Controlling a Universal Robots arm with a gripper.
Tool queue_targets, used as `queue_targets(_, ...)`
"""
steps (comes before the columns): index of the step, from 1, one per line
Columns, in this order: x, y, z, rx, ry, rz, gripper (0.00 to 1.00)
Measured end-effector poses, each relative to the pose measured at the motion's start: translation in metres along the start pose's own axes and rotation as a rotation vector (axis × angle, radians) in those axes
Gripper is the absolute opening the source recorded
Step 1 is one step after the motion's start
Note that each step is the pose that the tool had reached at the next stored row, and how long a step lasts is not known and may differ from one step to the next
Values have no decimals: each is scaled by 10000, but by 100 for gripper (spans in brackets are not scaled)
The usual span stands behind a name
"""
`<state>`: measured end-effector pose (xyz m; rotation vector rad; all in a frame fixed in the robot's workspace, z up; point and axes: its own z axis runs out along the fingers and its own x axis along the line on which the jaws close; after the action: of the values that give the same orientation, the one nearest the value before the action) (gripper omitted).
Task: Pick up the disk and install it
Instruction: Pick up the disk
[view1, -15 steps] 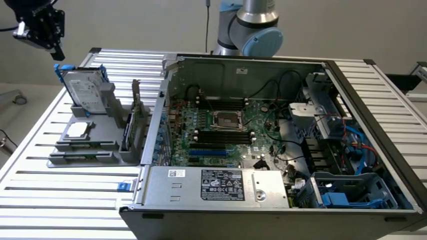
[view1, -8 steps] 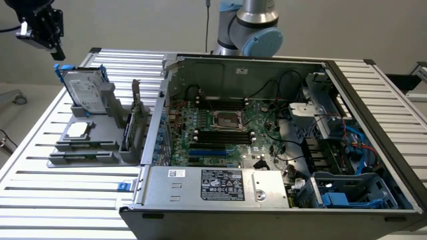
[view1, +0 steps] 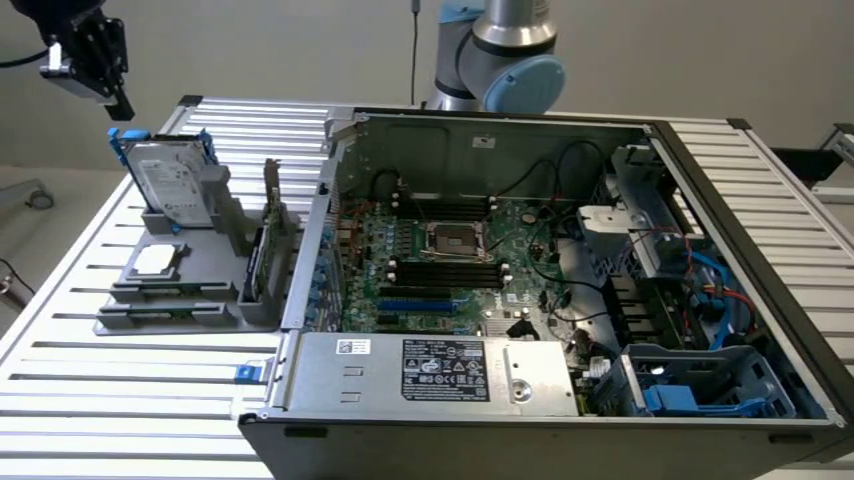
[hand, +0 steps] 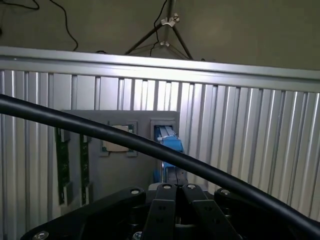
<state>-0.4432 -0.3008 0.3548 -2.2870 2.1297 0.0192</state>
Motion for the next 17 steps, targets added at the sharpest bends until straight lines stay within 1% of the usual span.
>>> queue_targets(1,-10,-1,3,49,2,-70,11)
queue_targets(2,-26,-2,5,81,4,-109,11)
queue_targets(4,-53,-4,6,118,8,-138,11)
queue_targets(5,-63,-4,7,123,8,-144,11)
queue_targets(9,-72,-5,9,122,21,-165,11)
queue_targets(12,-73,-5,13,95,44,-166,11)
queue_targets(15,-73,-5,21,59,53,-165,12)
queue_targets(17,-73,-5,29,45,52,-164,24)
